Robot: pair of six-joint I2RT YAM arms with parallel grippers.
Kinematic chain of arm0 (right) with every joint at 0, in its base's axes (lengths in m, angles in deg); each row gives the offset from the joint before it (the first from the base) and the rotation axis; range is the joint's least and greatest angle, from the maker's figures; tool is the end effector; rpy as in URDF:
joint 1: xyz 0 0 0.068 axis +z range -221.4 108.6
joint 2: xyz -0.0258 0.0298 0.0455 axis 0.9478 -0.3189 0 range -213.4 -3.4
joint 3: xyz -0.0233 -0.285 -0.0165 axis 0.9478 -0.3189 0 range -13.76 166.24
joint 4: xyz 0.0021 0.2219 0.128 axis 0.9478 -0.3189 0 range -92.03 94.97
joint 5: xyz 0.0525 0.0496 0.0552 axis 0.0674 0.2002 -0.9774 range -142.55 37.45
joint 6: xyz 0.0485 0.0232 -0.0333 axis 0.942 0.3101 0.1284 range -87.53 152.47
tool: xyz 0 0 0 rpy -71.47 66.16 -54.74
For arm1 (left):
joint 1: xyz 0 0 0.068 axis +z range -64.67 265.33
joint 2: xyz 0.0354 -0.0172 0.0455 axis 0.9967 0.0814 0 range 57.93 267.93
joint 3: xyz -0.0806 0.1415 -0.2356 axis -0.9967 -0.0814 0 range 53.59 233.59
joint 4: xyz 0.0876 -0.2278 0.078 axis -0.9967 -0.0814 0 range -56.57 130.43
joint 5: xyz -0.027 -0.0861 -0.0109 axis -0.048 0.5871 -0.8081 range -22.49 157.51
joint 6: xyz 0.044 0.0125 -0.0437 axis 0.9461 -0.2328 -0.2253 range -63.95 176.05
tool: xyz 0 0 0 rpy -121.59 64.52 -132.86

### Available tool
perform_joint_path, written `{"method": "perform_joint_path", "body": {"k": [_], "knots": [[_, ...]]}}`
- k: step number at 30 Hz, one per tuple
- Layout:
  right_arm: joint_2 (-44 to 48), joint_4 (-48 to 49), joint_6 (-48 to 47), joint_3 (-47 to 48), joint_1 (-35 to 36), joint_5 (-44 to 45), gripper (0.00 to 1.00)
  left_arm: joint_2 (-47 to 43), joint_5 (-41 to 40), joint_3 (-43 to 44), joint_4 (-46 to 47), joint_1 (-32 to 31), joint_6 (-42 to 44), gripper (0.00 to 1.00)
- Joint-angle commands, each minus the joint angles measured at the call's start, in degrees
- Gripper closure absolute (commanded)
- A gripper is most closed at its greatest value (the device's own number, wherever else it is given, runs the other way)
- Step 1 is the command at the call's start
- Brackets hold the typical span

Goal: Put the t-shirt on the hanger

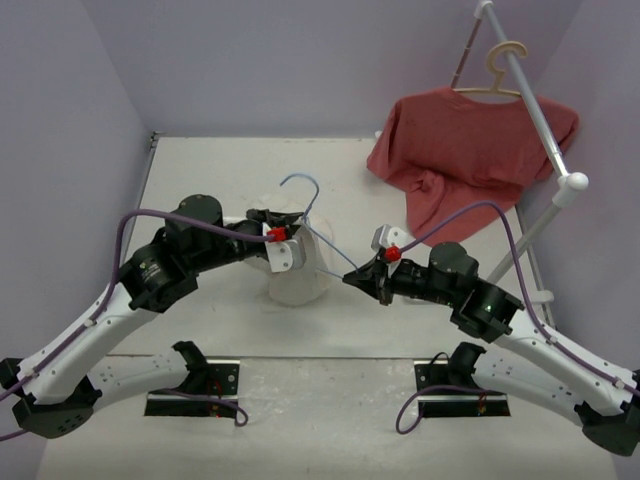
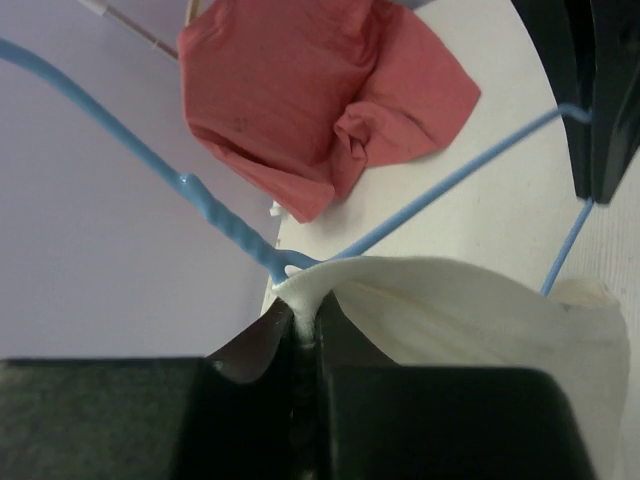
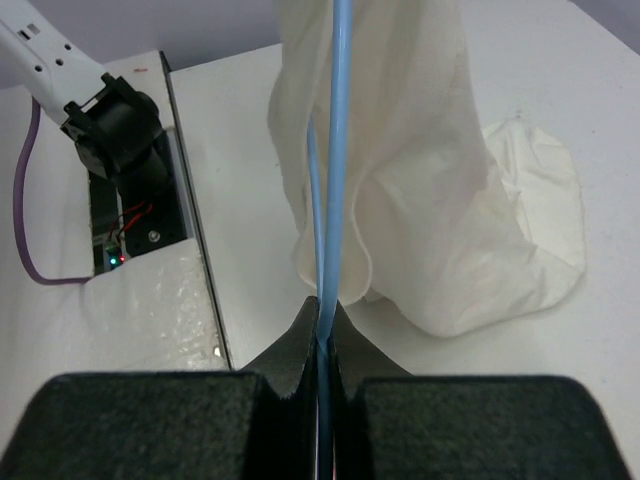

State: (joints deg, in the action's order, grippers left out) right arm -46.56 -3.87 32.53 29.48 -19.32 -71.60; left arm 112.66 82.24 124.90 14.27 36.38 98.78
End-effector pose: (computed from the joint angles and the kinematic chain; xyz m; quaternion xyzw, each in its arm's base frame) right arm 0.0950 0.1478 0.3458 -0.4251 0.6255 0.3949 0.5216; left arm 0.1161 -0.1522 0.4461 0.6009 0.4683 -0.1325 0.6340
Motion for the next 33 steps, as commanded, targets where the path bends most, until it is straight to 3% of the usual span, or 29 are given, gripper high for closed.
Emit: {"method": "perform_joint_path", "body": {"k": [1, 7, 12, 14, 16, 21, 25, 29, 31, 33], "knots": [[0.85, 3.36, -3.31, 6.21, 0.12, -0.53, 1.00, 0.01, -0.49, -2.06, 2.02, -0.97, 0.23, 1.00], [-0.13, 0.62, -2.78, 7.17, -0.45, 2.60, 1.00, -0.94, 0.08, -2.58, 3.23, -0.97, 0.99, 1.00], [-1.39, 1.87, -0.41, 6.66, -0.59, 5.14, 0.96, -2.83, -6.25, -5.76, 9.64, -0.97, -1.14, 1.00], [-0.97, 1.37, 2.01, 6.08, -0.84, 9.48, 0.45, -4.08, -10.10, -8.60, 12.06, -0.97, -0.81, 1.00], [0.93, 0.31, 5.45, 5.13, -2.76, 14.44, 0.27, -5.96, -15.64, -11.42, 15.68, -0.97, -0.98, 1.00], [7.69, -1.62, 21.09, 1.60, -8.30, 21.66, 0.32, -8.93, -18.34, -13.49, 16.51, -0.97, -0.98, 1.00], [11.10, -4.35, 33.32, -0.41, -8.58, 26.52, 0.32, -9.86, -15.92, -12.43, 13.34, -0.93, -1.03, 1.00], [13.85, -8.63, 45.81, -2.71, -8.58, 33.98, 0.40, -10.08, -18.77, -12.83, 13.40, -0.95, -1.56, 1.00], [13.63, -8.79, 49.63, -4.39, -8.58, 34.60, 0.36, -10.61, -19.58, -13.26, 13.68, -0.97, -1.99, 1.00], [11.87, -5.25, 52.15, -6.29, -8.58, 31.80, 0.38, -11.15, -19.20, -13.63, 14.90, -0.88, -2.97, 1.00]]}}
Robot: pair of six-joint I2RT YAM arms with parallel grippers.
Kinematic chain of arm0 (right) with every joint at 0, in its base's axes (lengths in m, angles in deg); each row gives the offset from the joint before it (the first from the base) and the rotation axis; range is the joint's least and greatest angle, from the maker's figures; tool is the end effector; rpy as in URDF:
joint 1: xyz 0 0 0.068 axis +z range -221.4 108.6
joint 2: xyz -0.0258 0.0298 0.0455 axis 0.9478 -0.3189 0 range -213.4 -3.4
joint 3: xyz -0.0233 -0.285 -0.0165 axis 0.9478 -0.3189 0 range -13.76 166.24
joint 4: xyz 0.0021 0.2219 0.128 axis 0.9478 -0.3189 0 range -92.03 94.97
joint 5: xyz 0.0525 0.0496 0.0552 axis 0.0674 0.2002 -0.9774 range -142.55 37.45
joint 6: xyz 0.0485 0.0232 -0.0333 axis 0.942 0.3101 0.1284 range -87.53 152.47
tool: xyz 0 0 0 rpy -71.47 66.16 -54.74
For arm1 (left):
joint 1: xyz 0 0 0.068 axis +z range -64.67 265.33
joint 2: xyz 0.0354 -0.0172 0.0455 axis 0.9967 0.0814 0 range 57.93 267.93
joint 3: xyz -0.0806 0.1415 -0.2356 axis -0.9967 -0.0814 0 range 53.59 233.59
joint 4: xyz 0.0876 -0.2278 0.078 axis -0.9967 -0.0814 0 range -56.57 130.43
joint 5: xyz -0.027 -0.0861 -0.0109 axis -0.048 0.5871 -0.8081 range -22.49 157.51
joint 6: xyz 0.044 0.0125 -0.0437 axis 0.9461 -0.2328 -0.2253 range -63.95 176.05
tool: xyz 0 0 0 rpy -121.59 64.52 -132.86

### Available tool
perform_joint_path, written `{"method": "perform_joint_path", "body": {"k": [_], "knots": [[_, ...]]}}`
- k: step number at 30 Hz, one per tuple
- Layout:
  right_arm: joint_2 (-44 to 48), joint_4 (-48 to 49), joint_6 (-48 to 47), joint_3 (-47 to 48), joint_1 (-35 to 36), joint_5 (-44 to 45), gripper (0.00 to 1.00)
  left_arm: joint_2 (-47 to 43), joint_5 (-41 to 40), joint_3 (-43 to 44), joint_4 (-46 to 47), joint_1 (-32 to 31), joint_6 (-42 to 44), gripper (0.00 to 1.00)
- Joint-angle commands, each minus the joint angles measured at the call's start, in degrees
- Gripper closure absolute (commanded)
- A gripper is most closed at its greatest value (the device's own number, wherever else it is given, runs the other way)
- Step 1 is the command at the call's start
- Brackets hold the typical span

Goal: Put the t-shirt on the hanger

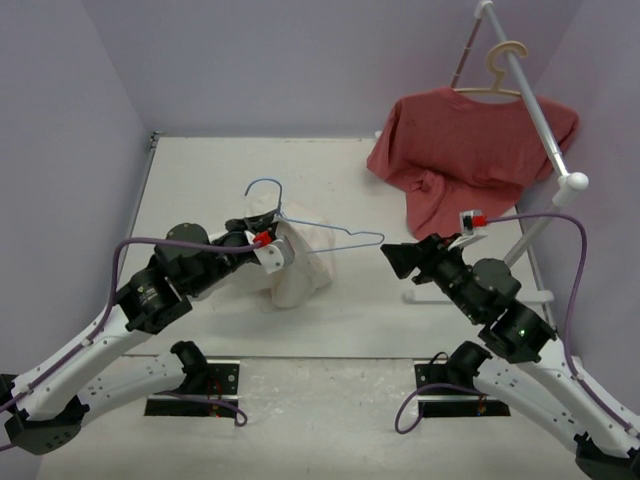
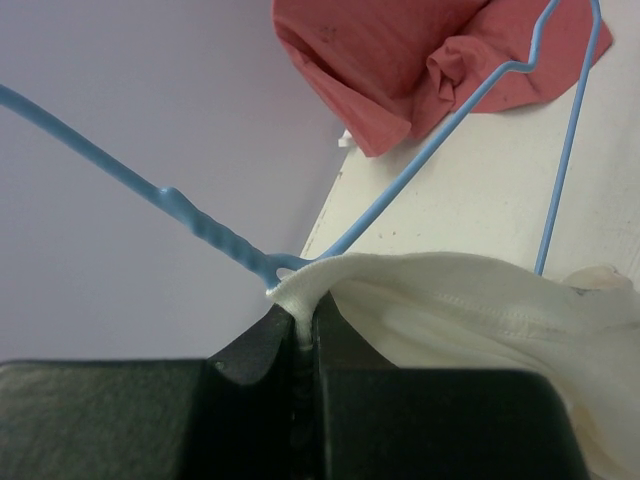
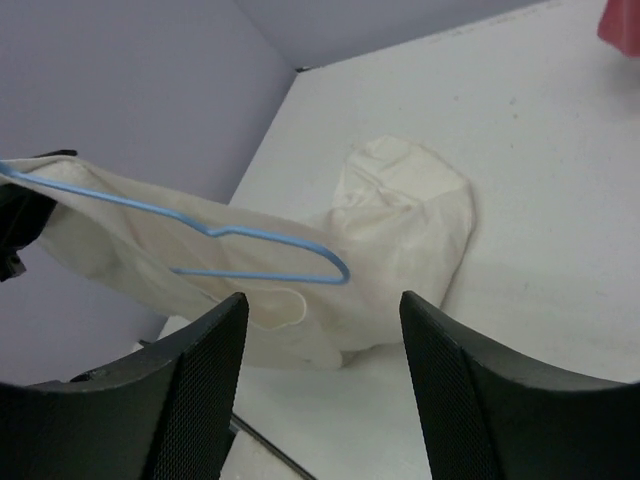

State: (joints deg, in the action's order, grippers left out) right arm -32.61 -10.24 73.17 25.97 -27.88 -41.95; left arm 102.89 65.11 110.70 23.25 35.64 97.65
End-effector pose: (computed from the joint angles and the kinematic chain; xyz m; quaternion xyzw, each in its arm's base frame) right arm 0.0954 0.0783 0.3420 0.0446 0.7336 0.4020 0.5461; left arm 0.1093 -0.1259 0.4082 0.5172 0.5256 -0.0322 0.6747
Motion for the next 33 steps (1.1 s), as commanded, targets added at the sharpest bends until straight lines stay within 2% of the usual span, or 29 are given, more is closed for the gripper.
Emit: {"method": "perform_joint_path", "body": {"k": [1, 5, 10, 14, 18, 24, 29, 31, 33], "knots": [[-3.68, 3.92, 12.45, -4.34, 0.01, -0.81, 0.38, -1.29, -2.40, 0.64, 6.06, -0.14, -2.30, 1.00], [-12.43, 16.14, 15.43, -8.55, 0.66, -12.46, 0.37, -0.77, -2.92, 0.71, 6.39, -0.14, -3.66, 1.00], [-26.15, 21.78, 14.97, -3.25, 3.47, -13.92, 0.36, -1.99, 1.95, -0.44, 8.10, -0.14, -4.91, 1.00], [-31.96, 25.66, 15.73, -1.83, 5.90, -13.42, 0.36, -2.77, 2.14, -1.21, 8.39, -0.14, -4.95, 1.00], [-34.60, 28.84, 16.42, -1.84, 8.83, -13.22, 0.37, -3.03, 2.10, -1.60, 8.60, -0.14, -4.94, 1.00], [-29.31, 40.10, 21.77, -10.64, 10.21, -8.41, 0.41, -3.47, 2.14, -2.67, 9.65, -0.14, -5.71, 1.00], [-31.11, 38.63, 20.10, -8.33, 10.27, -10.22, 0.44, -3.30, 2.14, -2.96, 10.06, -0.14, -5.83, 1.00], [-32.96, 37.12, 19.15, -6.87, 10.94, -11.50, 0.49, -3.22, 2.13, -2.87, 10.16, -0.14, -5.92, 1.00], [-34.93, 35.66, 18.19, -5.33, 11.53, -11.81, 0.51, -3.29, 2.06, -2.80, 10.23, -0.14, -5.92, 1.00]]}}
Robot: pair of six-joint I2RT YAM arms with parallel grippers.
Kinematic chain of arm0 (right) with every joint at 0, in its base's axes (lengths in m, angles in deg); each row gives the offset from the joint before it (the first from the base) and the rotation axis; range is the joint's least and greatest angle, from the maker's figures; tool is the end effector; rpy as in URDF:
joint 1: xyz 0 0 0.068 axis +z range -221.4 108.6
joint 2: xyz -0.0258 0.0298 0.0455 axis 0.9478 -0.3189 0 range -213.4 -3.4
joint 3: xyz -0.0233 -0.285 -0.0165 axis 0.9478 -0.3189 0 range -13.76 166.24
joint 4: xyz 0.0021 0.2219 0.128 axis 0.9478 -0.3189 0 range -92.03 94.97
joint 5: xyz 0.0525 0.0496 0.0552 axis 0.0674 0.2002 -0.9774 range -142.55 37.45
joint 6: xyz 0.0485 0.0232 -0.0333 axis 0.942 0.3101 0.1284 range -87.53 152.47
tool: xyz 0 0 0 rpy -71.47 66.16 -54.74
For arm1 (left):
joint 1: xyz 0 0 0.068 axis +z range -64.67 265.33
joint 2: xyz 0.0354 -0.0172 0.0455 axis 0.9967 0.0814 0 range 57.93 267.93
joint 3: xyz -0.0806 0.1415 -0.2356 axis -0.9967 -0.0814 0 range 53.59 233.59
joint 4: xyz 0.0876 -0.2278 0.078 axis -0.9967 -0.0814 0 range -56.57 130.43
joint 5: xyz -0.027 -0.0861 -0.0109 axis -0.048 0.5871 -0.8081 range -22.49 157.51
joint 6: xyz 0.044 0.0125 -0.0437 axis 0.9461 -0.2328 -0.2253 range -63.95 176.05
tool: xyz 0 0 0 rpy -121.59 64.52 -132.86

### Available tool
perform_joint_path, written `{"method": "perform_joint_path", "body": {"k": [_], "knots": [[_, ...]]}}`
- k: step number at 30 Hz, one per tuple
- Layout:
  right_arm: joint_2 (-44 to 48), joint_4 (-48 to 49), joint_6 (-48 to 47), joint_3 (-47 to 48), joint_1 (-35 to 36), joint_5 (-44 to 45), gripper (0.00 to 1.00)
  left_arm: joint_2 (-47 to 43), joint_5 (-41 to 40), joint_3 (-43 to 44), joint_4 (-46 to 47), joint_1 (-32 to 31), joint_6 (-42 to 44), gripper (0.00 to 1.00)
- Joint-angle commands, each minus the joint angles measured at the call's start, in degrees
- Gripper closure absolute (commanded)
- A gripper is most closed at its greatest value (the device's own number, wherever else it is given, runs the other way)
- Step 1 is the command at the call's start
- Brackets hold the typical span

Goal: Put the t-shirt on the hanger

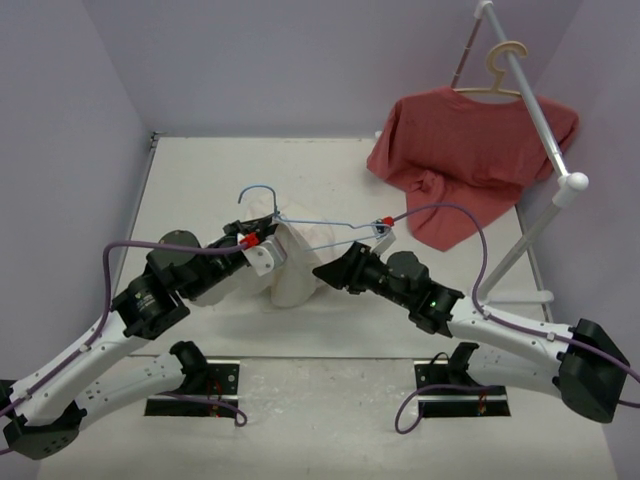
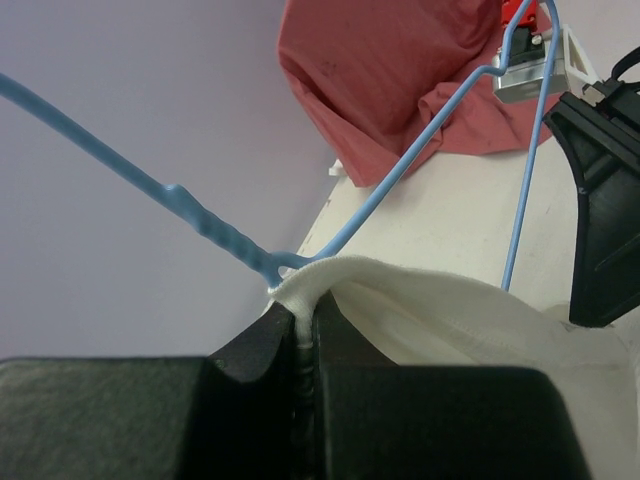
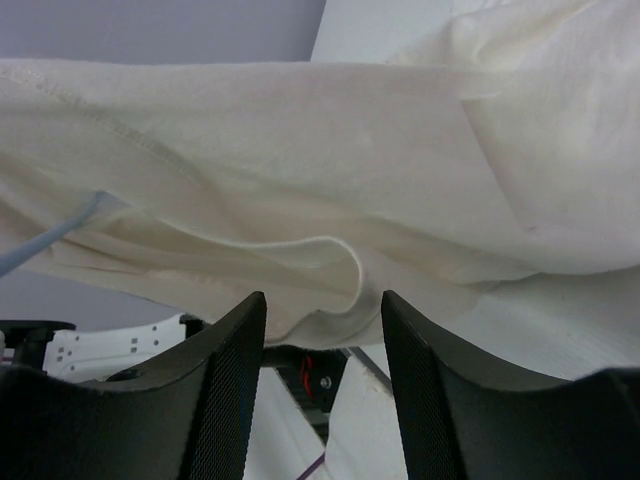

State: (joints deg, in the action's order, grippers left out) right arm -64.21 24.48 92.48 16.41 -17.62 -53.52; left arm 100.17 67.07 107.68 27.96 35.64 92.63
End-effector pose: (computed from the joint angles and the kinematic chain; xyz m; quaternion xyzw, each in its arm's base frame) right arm 0.1418 0.1951 0.2623 0.0366 0.7715 0.5356 0.3415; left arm 0.1029 -0.1208 0.4069 0.4840 0.5207 -0.0776 0.6990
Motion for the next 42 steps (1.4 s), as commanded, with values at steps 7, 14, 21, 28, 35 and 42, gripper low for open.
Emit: {"method": "perform_joint_path", "body": {"k": [7, 14, 21, 28, 35, 42], "knots": [[-8.42, 2.40, -1.12, 4.07, 1.64, -0.94, 0.68, -1.19, 1.45, 0.23, 5.56, -0.14, -1.10, 1.00], [-1.75, -5.51, -2.87, 2.56, 1.11, 6.12, 1.00, -1.69, -1.60, 0.89, 4.02, -0.14, -0.90, 1.00], [13.34, -22.15, -10.73, 5.65, -14.19, 8.65, 1.00, -3.61, -0.89, 0.10, 0.78, -0.14, -0.21, 1.00], [19.37, -36.53, -19.68, 16.20, -24.74, 5.32, 1.00, -3.08, -2.92, -4.47, 3.68, -0.14, 1.38, 1.00], [17.92, -44.18, -24.82, 28.11, -26.27, 2.81, 1.00, 3.07, -2.53, -0.86, 0.96, -0.14, 0.96, 1.00], [4.25, -54.86, -32.11, 50.06, -20.87, -14.21, 1.00, 16.89, 0.36, 16.07, 1.55, -0.14, -3.55, 1.00]]}}
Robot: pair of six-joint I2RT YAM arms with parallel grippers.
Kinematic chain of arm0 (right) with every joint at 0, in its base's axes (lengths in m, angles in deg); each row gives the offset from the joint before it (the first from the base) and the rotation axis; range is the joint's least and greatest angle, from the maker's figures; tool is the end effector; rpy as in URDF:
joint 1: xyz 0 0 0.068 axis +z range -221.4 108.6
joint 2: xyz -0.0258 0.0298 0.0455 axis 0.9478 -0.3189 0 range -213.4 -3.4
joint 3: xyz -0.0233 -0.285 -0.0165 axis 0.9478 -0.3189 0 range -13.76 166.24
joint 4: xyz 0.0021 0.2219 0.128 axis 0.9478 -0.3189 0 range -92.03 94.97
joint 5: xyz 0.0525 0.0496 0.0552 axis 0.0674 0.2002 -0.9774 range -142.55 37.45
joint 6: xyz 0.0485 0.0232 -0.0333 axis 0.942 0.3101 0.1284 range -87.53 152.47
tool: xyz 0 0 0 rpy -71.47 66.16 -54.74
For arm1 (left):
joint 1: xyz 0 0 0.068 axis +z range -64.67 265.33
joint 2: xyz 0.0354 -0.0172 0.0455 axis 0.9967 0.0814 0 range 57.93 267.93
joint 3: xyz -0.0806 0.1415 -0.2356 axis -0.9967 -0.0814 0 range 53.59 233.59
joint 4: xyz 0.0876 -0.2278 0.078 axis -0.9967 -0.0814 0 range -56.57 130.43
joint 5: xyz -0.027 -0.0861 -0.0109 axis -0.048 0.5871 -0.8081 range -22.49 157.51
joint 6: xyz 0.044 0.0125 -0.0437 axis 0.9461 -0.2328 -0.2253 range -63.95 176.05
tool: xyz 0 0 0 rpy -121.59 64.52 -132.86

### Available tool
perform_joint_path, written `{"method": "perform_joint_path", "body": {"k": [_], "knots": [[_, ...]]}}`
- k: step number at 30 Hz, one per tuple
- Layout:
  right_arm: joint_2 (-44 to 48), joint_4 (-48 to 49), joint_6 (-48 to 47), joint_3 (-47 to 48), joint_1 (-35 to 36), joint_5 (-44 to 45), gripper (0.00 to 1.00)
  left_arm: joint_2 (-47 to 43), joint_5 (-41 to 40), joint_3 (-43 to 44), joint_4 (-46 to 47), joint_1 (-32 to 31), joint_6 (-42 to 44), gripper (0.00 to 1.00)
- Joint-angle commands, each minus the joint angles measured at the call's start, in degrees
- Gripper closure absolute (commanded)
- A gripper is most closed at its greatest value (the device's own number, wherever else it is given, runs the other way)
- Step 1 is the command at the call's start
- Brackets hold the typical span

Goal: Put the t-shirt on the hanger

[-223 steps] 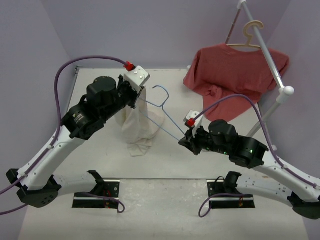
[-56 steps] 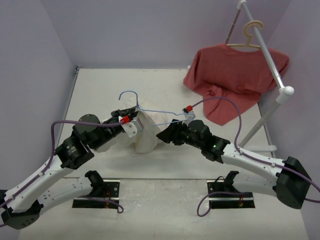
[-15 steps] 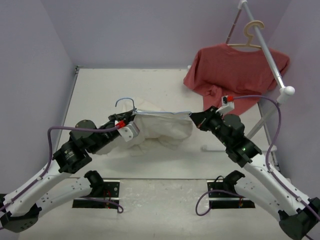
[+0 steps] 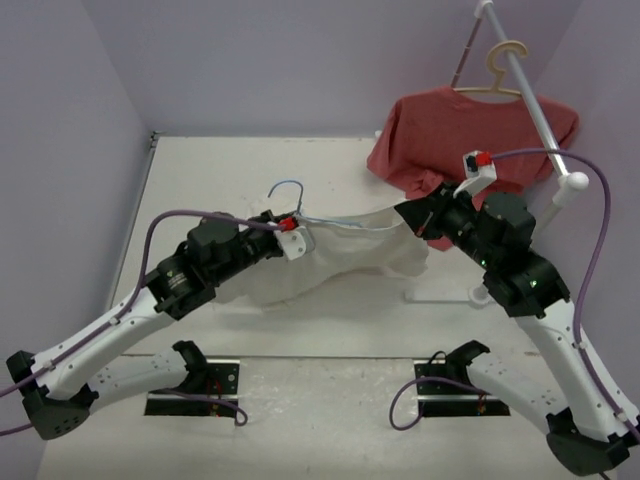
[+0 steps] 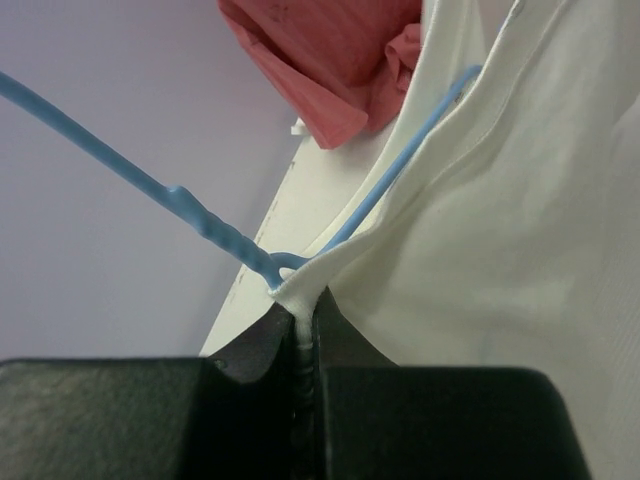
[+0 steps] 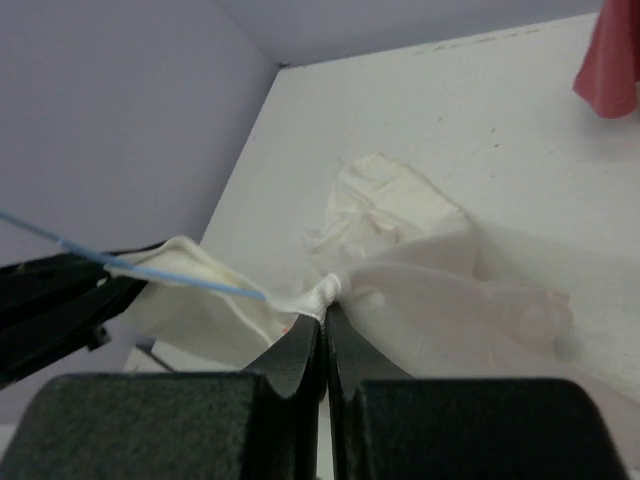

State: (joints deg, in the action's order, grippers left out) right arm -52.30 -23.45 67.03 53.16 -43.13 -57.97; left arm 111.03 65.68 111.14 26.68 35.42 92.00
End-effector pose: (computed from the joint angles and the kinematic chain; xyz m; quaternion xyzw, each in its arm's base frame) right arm 0.1446 0.0830 0.4321 0.0119 0.7679 0.3642 0.5267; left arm 0.1351 -0.1582 0.3944 0.5114 0.5650 -0.0666 0.6441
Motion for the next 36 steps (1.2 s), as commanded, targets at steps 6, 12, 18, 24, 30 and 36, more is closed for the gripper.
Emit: {"method": "perform_joint_path", "body": {"k": [6, 12, 18, 24, 30, 36], "knots": [[-24.67, -20.12, -10.25, 46.80, 12.97, -14.29, 1.00, 17.09, 14.89, 31.04, 0.11, 0.08, -8.49, 1.00], [-18.15, -13.22, -11.56, 25.34, 13.24, -1.86, 1.00, 7.76, 17.16, 11.17, 15.00, 0.16, -12.28, 1.00], [-12.74, -6.04, -11.75, 10.52, 13.29, 0.73, 0.94, 2.77, 15.61, -0.96, 21.03, 0.16, -16.94, 1.00], [-14.60, -0.98, -13.10, 0.72, 13.47, -9.91, 0.93, 1.92, 16.10, -8.60, 22.66, 0.16, -18.45, 1.00], [-8.01, 4.37, -15.29, -5.21, 13.56, -11.46, 0.65, 1.26, 17.77, -13.53, 26.33, 0.16, -20.95, 1.00], [-4.22, 12.73, -17.77, -15.27, 13.56, -9.35, 0.54, 3.05, 19.40, -21.56, 35.35, 0.16, -27.23, 1.00]]}}
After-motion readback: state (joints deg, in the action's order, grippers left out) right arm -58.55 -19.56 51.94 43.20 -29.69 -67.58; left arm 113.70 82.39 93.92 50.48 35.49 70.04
